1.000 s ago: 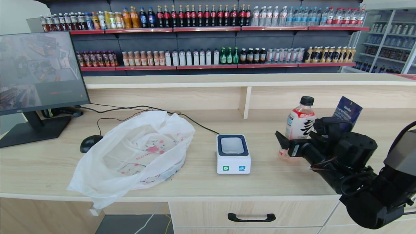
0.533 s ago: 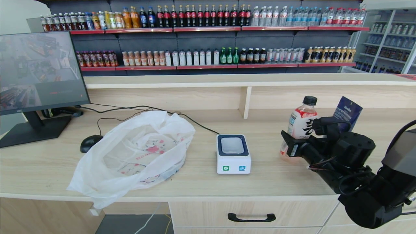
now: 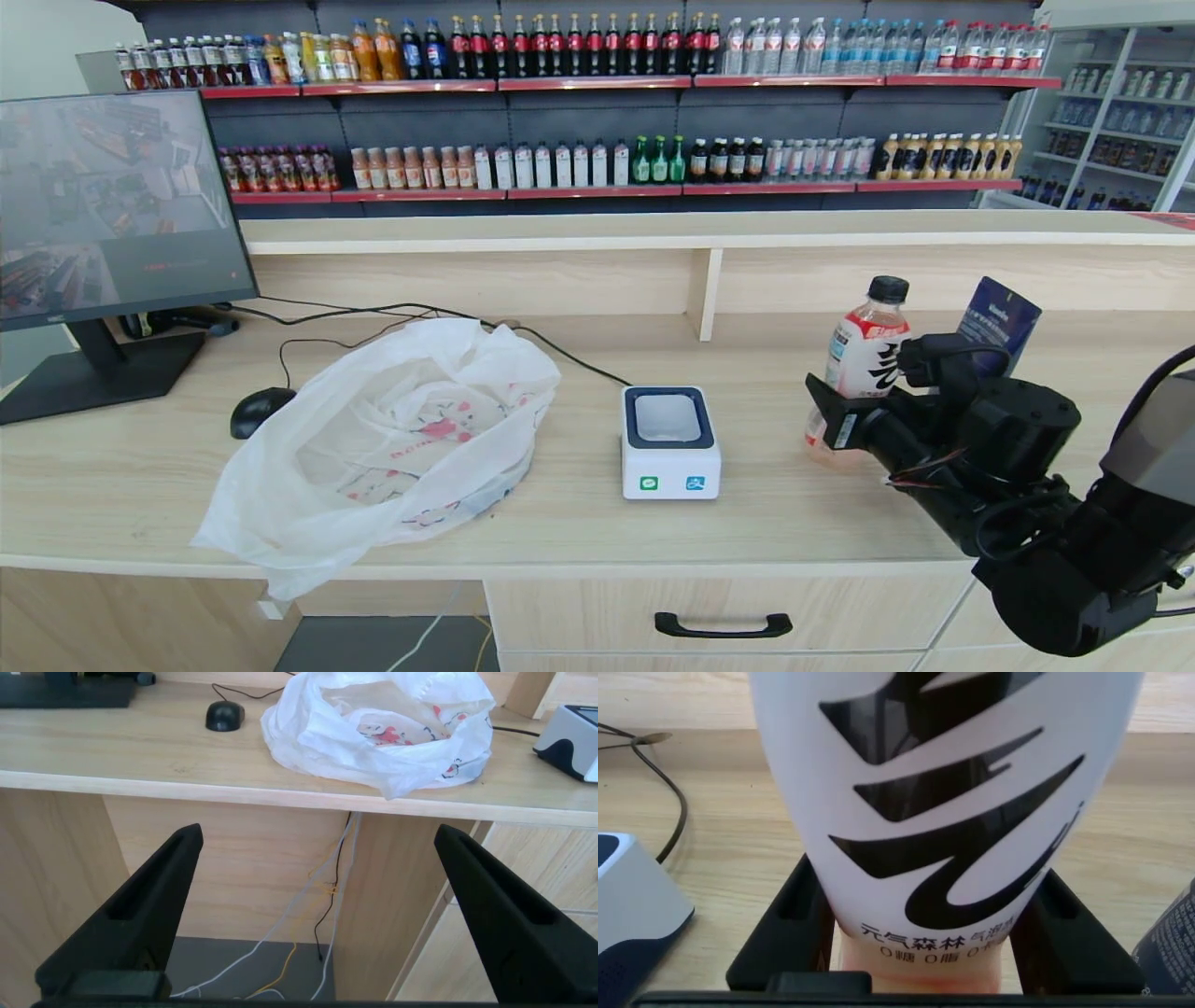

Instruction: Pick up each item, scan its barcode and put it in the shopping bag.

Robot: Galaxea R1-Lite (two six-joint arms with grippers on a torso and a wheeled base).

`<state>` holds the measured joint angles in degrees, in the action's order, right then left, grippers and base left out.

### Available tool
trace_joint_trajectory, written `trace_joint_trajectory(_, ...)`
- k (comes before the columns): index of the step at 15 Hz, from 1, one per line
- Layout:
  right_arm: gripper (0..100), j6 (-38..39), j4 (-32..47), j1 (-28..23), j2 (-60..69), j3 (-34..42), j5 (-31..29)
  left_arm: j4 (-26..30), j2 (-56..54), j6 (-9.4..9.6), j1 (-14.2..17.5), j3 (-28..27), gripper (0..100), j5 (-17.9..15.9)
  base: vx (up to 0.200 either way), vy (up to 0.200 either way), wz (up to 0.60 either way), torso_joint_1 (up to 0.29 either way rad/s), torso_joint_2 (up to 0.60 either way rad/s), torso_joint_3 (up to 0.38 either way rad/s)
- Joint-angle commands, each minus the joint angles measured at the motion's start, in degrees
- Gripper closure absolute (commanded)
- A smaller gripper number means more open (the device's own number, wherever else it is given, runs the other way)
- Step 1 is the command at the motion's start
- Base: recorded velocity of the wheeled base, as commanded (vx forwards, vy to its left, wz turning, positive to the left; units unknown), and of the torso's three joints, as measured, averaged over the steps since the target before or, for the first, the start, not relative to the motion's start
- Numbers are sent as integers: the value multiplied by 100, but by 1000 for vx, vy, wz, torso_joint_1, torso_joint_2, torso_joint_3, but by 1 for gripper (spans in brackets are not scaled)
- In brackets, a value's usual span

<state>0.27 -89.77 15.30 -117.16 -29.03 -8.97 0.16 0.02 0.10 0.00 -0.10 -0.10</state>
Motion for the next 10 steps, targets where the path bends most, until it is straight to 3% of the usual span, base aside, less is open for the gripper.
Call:
trace_joint_trajectory(1, 100, 0, -23, 35, 150, 46, 1, 2, -2, -1, 0, 1, 0, 1, 0, 0, 0, 0, 0, 0)
trace_joint_trajectory(10, 100, -53, -23, 474, 1213, 661, -8, 2, -2, -1, 9, 1, 0, 1, 0, 0, 0, 0, 0, 0)
